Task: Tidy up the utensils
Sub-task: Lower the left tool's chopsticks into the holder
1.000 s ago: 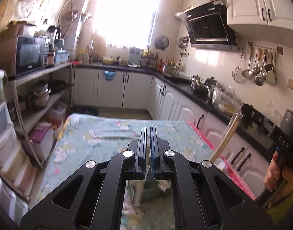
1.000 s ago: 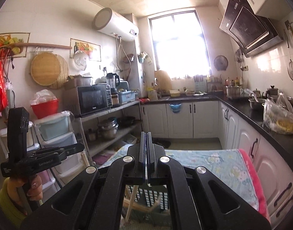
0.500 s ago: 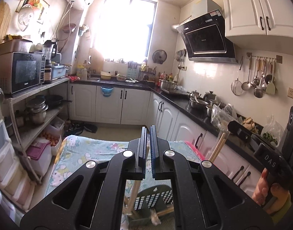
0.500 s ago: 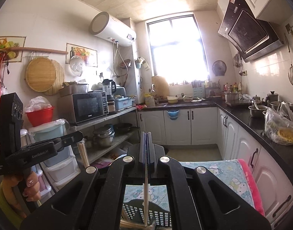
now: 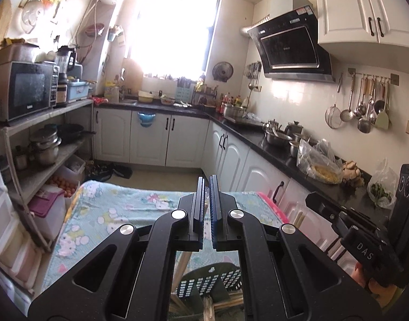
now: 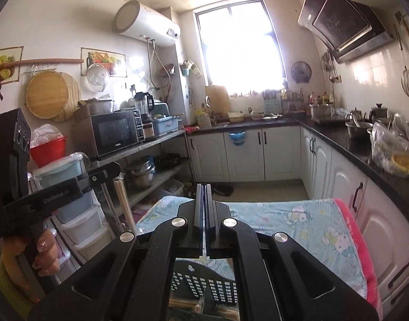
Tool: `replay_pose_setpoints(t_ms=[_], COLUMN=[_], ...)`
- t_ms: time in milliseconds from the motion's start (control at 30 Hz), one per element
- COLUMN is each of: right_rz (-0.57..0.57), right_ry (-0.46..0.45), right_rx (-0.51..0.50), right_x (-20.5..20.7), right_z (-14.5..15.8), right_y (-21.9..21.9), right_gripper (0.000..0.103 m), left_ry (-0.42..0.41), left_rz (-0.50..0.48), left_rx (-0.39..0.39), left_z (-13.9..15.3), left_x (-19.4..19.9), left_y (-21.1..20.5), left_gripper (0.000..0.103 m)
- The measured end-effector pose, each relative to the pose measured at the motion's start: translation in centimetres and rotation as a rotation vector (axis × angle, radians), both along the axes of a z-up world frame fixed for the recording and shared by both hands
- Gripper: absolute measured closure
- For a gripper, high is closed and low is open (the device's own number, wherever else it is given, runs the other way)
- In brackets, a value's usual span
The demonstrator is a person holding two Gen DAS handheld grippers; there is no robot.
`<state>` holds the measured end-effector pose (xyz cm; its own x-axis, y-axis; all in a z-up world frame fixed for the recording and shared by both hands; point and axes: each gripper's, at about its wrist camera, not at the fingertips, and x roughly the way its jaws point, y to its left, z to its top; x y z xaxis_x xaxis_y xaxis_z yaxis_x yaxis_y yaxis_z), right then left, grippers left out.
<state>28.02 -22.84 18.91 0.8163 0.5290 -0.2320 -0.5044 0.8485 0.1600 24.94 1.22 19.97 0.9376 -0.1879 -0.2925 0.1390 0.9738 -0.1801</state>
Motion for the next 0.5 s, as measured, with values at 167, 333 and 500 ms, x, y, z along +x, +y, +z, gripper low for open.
replay_pose_setpoints(t_ms=[167,333,500], right_rz=[-0.003,0.003,0.012], right_ry=[-0.02,-0.056,-0.07], right_rx=[0.022,0.036,0.038], right_x=[-0.2,-0.5,-0.5], right_z=[0.5,1.8,2.3], right_y=[-0.2,-0.4,-0.1], right_gripper=[0.102,0.102,0.102], left_ry=[0.037,0.068,0.11], left_rz=[-0.003,-0.012,-0.016], left_rx=[0.016,0.03,0.031], left_z=[-1.6,-3.2,-4.9], left_x=[0.7,1.4,1.9], left_y=[-0.5,-0.9,-1.0], left_gripper=[0.101,0.101,0.101])
